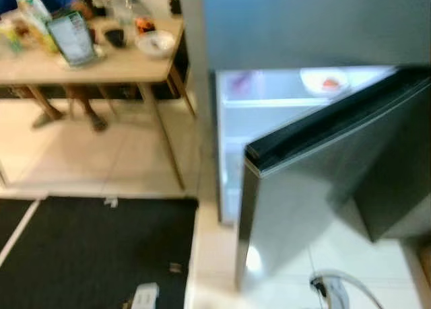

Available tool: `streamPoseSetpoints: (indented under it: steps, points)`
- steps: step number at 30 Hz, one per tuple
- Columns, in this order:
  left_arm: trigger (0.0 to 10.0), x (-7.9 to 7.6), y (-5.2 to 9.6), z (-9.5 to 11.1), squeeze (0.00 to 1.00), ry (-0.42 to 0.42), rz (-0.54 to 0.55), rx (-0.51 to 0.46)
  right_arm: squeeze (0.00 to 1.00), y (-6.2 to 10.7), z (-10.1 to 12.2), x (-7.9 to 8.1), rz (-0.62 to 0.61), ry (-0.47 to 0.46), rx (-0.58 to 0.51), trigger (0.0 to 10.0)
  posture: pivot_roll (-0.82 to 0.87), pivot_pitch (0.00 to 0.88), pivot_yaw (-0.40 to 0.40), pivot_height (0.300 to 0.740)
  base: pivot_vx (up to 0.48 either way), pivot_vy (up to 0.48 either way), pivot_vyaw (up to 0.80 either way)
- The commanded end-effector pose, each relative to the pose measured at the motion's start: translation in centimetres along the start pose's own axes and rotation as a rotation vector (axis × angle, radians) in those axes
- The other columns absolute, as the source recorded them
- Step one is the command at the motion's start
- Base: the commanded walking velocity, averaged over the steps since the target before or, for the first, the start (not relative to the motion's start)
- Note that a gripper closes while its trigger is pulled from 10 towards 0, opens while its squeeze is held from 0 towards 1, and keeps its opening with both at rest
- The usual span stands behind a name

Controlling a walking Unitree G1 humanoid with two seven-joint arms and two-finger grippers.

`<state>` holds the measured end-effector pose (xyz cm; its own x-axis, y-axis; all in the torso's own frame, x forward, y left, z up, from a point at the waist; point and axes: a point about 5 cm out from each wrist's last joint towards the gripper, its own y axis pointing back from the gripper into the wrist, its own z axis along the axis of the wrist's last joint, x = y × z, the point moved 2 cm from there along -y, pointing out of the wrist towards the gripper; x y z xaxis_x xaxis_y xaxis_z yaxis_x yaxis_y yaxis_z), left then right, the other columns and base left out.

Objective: Restocking fridge

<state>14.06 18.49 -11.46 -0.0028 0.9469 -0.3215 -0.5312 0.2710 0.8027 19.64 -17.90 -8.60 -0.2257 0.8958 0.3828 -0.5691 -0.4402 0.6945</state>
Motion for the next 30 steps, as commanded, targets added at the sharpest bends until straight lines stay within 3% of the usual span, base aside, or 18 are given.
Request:
streamPoseSetpoints:
  steps: [1,5,6,7,8,10,13,15,17,19,21,22,23,24,25,27,28,30]
  points:
    - [10.0,-0.2,0.2,-1.6,0.0,0.014,-0.002,0.049,0.0,0.3,-0.2,-0.2,0.009,-0.006,0.001,10.0,-0.02,0.123,-0.016,0.74,0.0,0.0,0.69]
    - [10.0,-0.3,0.2,-1.8,0.0,0.015,-0.005,0.052,0.0,-0.1,1.5,0.0,0.027,0.012,-0.047,10.0,-0.02,0.13,-0.02,0.74,0.0,0.0,0.48]
    - [10.0,-0.4,0.2,-1.8,0.0,0.016,-0.007,0.052,0.0,-0.4,3.1,0.4,0.073,0.01,-0.1,10.0,-0.02,0.131,-0.022,0.74,0.0,0.0,0.0]
    - [10.0,-0.4,0.2,-1.8,0.0,0.016,-0.007,0.052,0.0,-0.4,3.1,0.4,0.073,0.01,-0.1,10.0,-0.02,0.131,-0.022,0.74,0.0,0.0,0.0]
    - [10.0,-0.4,0.2,-1.8,0.0,0.017,-0.007,0.051,0.0,-0.6,5.0,0.8,0.118,0.029,-0.159,10.0,-0.02,0.131,-0.023,0.74,0.0,0.0,0.0]
    - [10.0,-0.4,0.2,-1.8,0.0,0.017,-0.007,0.051,0.0,-0.6,5.4,0.9,0.126,0.034,-0.171,10.0,-0.02,0.131,-0.023,0.74,0.0,0.0,0.0]
    - [10.0,-0.4,0.2,-1.9,0.0,0.02,-0.005,0.05,0.0,-0.3,10.1,1.0,0.153,0.077,-0.321,10.0,-0.02,0.135,-0.025,0.74,0.0,0.0,0.0]
    - [10.0,-0.4,0.2,-2.0,0.0,0.021,-0.005,0.052,0.0,-0.2,11.9,1.4,0.176,0.102,-0.376,10.0,-0.02,0.136,-0.027,0.74,0.0,0.0,0.0]
    - [10.0,-0.4,0.2,-2.0,0.0,0.021,-0.005,0.052,0.0,-0.2,11.9,1.4,0.176,0.102,-0.376,10.0,-0.02,0.136,-0.027,0.74,0.0,0.0,0.0]
    - [10.0,-0.4,0.3,-2.1,0.0,0.023,-0.002,0.054,0.0,0.2,16.1,2.9,0.25,0.167,-0.498,10.0,-0.02,0.139,-0.033,0.74,0.0,0.0,0.0]
    - [10.0,-0.4,0.3,-2.2,0.0,0.024,-0.002,0.055,0.0,0.3,17.3,3.5,0.282,0.194,-0.529,10.0,-0.01,0.141,-0.034,0.74,0.0,0.0,0.0]
    - [10.0,-0.3,0.4,-2.3,0.0,0.027,-0.001,0.054,0.0,0.7,19.9,5.1,0.344,0.253,-0.595,10.0,-0.01,0.149,-0.037,0.74,0.0,0.0,0.0]
    - [10.0,-0.3,0.4,-2.3,0.0,0.027,-0.001,0.054,0.0,0.7,19.9,5.1,0.344,0.253,-0.595,10.0,-0.01,0.149,-0.037,0.74,0.0,0.0,0.0]
    - [10.0,-0.3,0.4,-2.5,0.0,0.031,0.0,0.054,0.0,0.9,22.3,6.6,0.369,0.303,-0.645,10.0,0.0,0.157,-0.043,0.74,0.0,0.0,0.0]
    - [10.0,-0.3,0.4,-2.5,0.0,0.031,0.0,0.054,0.0,0.9,22.3,6.6,0.369,0.303,-0.645,10.0,0.0,0.157,-0.043,0.74,0.0,0.0,0.0]
    - [10.0,-0.2,0.5,-2.7,0.0,0.036,0.004,0.056,0.0,1.3,25.6,8.4,0.368,0.359,-0.711,10.0,0.01,0.161,-0.048,0.74,0.0,0.0,0.0]
    - [10.0,-0.2,0.5,-2.7,0.0,0.036,0.004,0.056,0.0,1.3,25.6,8.4,0.368,0.359,-0.711,10.0,0.01,0.161,-0.048,0.74,0.0,0.0,0.0]
    - [10.0,0.0,0.7,-3.0,0.0,0.042,0.013,0.06,0.0,2.6,30.2,10.5,0.342,0.37,-0.823,10.0,0.02,0.157,-0.058,0.74,0.0,0.0,0.0]
